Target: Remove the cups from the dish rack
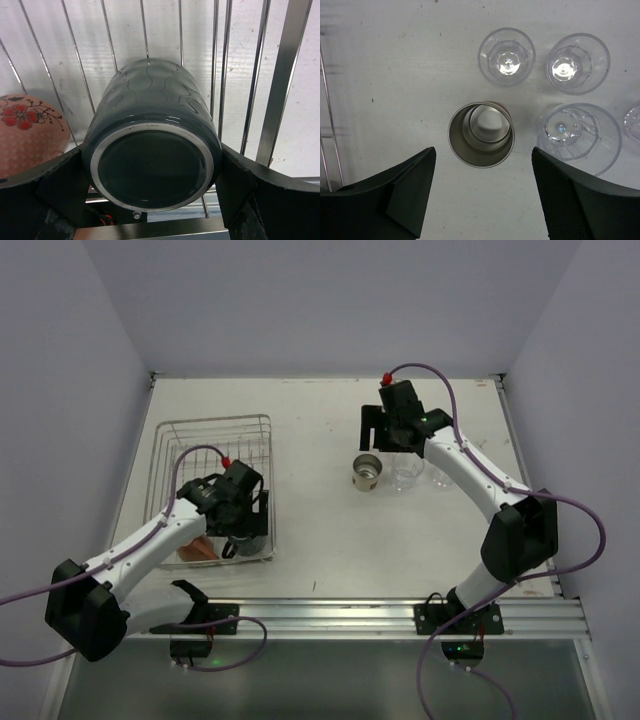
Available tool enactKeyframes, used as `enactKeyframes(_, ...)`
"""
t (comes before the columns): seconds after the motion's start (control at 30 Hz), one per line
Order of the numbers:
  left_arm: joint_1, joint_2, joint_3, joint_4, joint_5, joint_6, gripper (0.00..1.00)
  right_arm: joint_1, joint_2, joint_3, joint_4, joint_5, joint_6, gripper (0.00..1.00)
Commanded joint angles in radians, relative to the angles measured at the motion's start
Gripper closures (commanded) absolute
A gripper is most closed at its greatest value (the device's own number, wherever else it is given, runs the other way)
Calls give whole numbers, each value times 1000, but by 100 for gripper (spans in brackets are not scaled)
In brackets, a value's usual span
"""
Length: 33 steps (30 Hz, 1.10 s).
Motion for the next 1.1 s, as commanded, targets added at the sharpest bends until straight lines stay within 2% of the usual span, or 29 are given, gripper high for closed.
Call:
enactKeyframes(0.0,-5,-61,70,-20,-63,12,100,6,-58,0,30,-7,15,20)
enactKeyframes(0.2,-5,-98,231,-52,-93,32,100,6,-81,23,21,-11,19,20)
enactKeyframes(0.37,-5,-98,360,-23,-66,54,100,6,-102,25,30,-64,22,21)
enactKeyframes(0.53,-5,-87,496,69,-3,64,100,6,-154,-6,94,-236,31,21)
enactKeyframes(0.63,-7,-79,527,156,51,58,100,4,-176,-24,143,-322,53,22)
enactKeyframes(0.83,-4,-78,538,365,157,-3,100,-10,-262,-147,358,-605,119,25)
enactKeyframes(0.87,-2,-90,515,441,196,-18,100,-14,-282,-168,439,-677,136,27)
enactKeyframes(0.93,2,-104,484,529,227,-81,100,-22,-306,-243,525,-734,151,29)
enactKeyframes(1.07,22,-128,414,782,314,-215,100,-31,-383,-389,819,-825,196,32)
